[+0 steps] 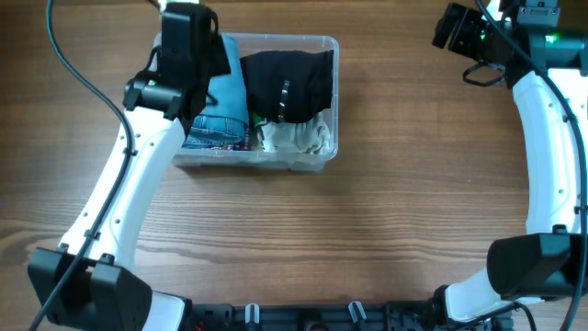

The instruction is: Pack container

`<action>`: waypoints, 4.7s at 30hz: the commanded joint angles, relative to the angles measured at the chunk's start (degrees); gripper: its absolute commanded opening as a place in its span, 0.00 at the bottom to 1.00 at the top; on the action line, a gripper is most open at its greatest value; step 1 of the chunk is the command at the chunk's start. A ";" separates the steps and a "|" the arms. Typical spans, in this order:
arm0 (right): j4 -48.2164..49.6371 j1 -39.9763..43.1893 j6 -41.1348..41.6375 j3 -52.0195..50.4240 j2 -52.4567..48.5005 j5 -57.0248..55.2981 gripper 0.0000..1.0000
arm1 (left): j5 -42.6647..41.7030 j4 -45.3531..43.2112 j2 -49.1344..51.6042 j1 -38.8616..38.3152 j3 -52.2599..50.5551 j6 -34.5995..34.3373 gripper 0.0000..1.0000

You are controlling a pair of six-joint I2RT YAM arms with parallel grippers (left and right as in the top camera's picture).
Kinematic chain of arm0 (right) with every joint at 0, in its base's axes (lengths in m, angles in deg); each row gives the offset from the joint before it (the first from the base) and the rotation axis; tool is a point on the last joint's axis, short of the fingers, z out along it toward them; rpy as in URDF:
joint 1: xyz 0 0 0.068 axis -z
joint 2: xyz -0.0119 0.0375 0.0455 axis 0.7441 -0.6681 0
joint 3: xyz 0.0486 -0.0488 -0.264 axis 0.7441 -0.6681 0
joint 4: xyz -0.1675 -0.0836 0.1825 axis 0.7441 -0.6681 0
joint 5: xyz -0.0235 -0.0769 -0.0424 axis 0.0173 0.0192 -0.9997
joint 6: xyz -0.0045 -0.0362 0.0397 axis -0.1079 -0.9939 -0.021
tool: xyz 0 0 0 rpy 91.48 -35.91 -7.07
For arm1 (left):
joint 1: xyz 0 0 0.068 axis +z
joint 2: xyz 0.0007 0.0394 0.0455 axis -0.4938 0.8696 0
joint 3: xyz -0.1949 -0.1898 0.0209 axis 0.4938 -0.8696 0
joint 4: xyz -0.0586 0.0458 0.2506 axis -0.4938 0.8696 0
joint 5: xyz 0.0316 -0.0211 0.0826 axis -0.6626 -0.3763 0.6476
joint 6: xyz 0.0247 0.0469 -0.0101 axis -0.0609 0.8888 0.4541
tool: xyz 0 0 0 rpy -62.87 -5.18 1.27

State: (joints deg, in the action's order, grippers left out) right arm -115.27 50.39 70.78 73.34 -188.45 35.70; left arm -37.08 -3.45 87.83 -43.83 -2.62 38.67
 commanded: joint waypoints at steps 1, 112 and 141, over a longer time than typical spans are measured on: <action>0.13 -0.09 0.81 0.48 0.07 0.48 1.00 | 1.97 -7.08 3.41 0.76 0.79 4.59 0.38; 0.13 -0.09 0.83 0.48 0.07 0.48 1.00 | -20.31 -25.53 -92.21 17.33 -84.30 -1.51 1.00; 28.09 -7.04 -8.11 -39.23 59.25 2.99 1.00 | -20.31 -25.53 -92.21 17.33 -84.30 -1.49 1.00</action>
State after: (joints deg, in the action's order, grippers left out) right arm -92.80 41.65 67.50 44.82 -135.75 34.78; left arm -57.75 -29.05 -3.77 -26.22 -86.44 37.07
